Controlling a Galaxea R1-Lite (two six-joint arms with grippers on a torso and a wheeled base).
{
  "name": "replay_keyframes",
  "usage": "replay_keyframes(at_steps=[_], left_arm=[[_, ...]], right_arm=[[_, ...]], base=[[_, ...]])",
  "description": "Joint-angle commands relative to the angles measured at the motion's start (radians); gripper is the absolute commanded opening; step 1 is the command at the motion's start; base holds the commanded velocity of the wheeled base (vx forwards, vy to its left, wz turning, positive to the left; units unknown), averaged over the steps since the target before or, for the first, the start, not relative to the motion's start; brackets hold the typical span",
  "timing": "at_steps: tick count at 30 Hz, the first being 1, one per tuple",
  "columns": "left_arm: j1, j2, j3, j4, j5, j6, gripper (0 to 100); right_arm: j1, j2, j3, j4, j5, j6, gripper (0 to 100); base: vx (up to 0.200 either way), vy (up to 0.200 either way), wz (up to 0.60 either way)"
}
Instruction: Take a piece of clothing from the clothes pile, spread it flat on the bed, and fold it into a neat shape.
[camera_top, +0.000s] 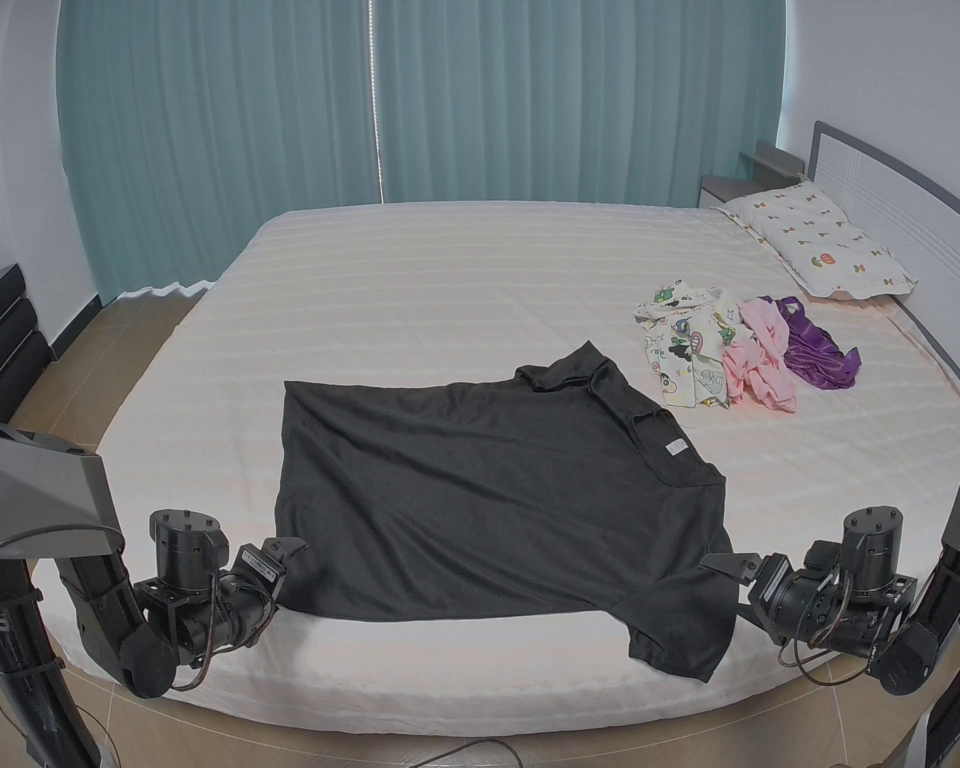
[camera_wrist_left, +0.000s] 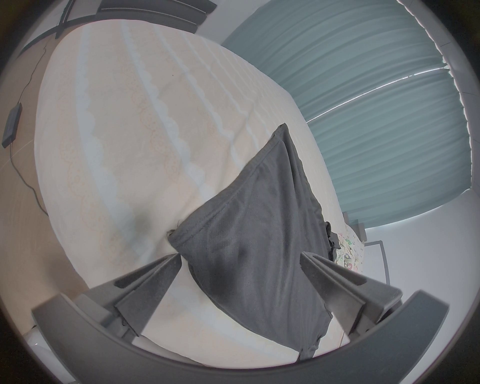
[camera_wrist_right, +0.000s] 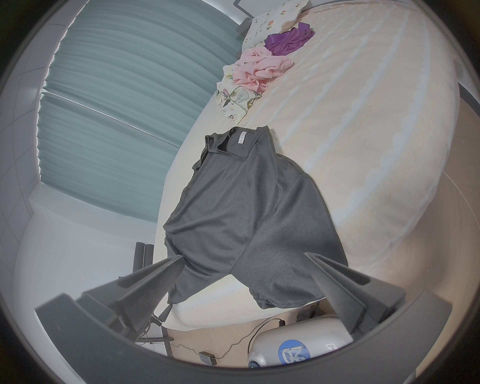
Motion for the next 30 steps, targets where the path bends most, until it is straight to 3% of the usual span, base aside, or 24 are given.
replay_keyframes(at_steps=[1,9,10,20,30], left_arm=[[0.006,0.02,-0.006,0.0,0.0,0.002,100],[0.012,0.05,-0.018,-0.002,-0.001,0.008,100],[0.012,0.054,-0.015,-0.002,-0.001,0.01,0],[0.015,0.057,0.055,-0.002,0.0,0.04,0],[0.081,0.02,0.152,-0.002,-0.006,0.094,0]], right_arm=[[0.001,0.001,0.001,0.0,0.0,0.002,100],[0.001,0.012,0.003,0.001,0.0,-0.004,100],[0.001,0.012,0.004,0.001,-0.001,-0.004,100],[-0.007,0.029,0.014,0.001,-0.003,-0.01,100],[-0.012,0.051,0.04,0.001,-0.003,-0.062,100]], base=[[0.0,0.0,0.0],[0.0,0.0,0.0],[0.0,0.0,0.0],[0.0,0.0,0.0],[0.0,0.0,0.0]])
